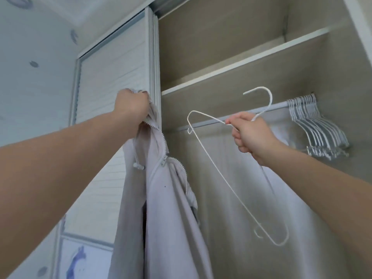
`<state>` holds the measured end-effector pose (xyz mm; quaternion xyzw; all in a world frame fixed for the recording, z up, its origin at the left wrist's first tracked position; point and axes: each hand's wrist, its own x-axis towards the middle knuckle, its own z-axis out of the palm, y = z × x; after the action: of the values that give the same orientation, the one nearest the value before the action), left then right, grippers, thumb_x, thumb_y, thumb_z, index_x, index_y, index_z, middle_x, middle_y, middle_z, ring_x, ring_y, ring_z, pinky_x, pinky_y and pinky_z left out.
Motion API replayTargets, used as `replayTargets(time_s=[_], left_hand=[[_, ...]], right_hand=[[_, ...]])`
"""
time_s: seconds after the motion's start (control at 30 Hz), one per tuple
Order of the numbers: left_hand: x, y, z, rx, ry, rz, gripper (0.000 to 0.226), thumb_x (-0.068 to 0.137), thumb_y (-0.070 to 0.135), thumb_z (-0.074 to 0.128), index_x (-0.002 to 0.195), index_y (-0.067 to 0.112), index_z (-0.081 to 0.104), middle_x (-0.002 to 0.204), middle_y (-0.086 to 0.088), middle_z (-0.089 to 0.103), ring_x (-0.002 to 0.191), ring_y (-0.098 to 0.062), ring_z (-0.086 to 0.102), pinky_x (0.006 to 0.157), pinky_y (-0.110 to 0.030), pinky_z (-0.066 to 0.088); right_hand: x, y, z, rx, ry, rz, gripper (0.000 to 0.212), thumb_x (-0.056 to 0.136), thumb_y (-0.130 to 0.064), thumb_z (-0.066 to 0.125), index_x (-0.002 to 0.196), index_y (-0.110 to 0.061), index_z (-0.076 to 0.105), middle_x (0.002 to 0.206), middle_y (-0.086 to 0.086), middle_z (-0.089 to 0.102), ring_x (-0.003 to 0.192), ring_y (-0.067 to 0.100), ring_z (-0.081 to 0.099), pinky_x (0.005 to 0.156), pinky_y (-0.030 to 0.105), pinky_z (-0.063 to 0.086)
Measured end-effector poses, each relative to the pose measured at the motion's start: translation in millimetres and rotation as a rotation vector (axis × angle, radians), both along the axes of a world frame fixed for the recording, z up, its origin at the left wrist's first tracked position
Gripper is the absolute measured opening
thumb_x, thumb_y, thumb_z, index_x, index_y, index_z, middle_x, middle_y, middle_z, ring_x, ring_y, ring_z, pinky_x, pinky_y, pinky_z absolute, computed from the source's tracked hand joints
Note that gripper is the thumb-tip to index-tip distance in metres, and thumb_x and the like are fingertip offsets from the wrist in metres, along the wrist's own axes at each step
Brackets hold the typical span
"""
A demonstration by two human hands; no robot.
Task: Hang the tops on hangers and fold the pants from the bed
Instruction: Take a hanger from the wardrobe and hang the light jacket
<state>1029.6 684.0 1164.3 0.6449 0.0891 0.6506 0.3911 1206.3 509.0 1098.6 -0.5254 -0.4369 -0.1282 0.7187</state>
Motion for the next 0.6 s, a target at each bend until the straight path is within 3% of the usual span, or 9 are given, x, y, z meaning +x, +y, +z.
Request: replayTargets(time_s=[0.07, 0.2, 0.4, 0.5, 0.6], left_hand=[[-41, -8, 10, -0.017, -0.041, 0.065, 0.032, 0.095, 0.006, 0.046, 0.068, 0.018, 0.035, 0.052, -0.005, 0.043, 0.04, -0.017, 0.048, 0.037, -0.014, 0.029], [-123, -24, 28, -0.029, -0.064, 0.326, 0.027, 0.094, 0.009, 0.047, 0.071, 0.018, 0.036, 0.068, -0.003, 0.04, 0.074, -0.022, 0.044, 0.055, -0.025, 0.032], [-240, -86, 30, -0.005, -0.014, 0.697, 0.032, 0.101, 0.018, 0.043, 0.07, 0.023, 0.037, 0.074, 0.004, 0.044, 0.089, -0.022, 0.05, 0.078, -0.032, 0.048], [-293, -123, 18, -0.032, -0.044, 0.809, 0.033, 0.101, 0.019, 0.043, 0.069, 0.024, 0.035, 0.072, 0.004, 0.041, 0.087, -0.021, 0.048, 0.073, -0.029, 0.046], [-346, -159, -6, -0.106, -0.055, 0.927, 0.032, 0.097, 0.012, 0.042, 0.069, 0.022, 0.031, 0.071, 0.003, 0.033, 0.074, -0.019, 0.037, 0.056, -0.025, 0.03]], right_hand=[[-30, 3, 8, 0.017, -0.038, 0.093, 0.018, 0.097, -0.011, 0.046, 0.086, -0.018, 0.058, 0.043, -0.007, 0.036, 0.035, 0.009, 0.023, 0.039, 0.013, 0.018], [-87, 0, 19, 0.035, -0.106, 0.287, 0.016, 0.096, -0.011, 0.048, 0.086, -0.017, 0.058, 0.045, -0.005, 0.036, 0.035, 0.01, 0.023, 0.039, 0.013, 0.017], [-169, -19, 19, 0.065, -0.15, 0.608, 0.018, 0.097, -0.013, 0.052, 0.081, -0.017, 0.059, 0.046, -0.003, 0.036, 0.033, 0.009, 0.024, 0.036, 0.012, 0.018], [-209, -29, 3, 0.064, -0.143, 0.761, 0.017, 0.097, -0.013, 0.053, 0.082, -0.017, 0.058, 0.046, -0.003, 0.038, 0.032, 0.008, 0.025, 0.036, 0.012, 0.019], [-254, -34, -22, 0.042, -0.125, 0.93, 0.017, 0.096, -0.012, 0.053, 0.081, -0.016, 0.06, 0.047, -0.002, 0.038, 0.034, 0.009, 0.023, 0.038, 0.012, 0.019]])
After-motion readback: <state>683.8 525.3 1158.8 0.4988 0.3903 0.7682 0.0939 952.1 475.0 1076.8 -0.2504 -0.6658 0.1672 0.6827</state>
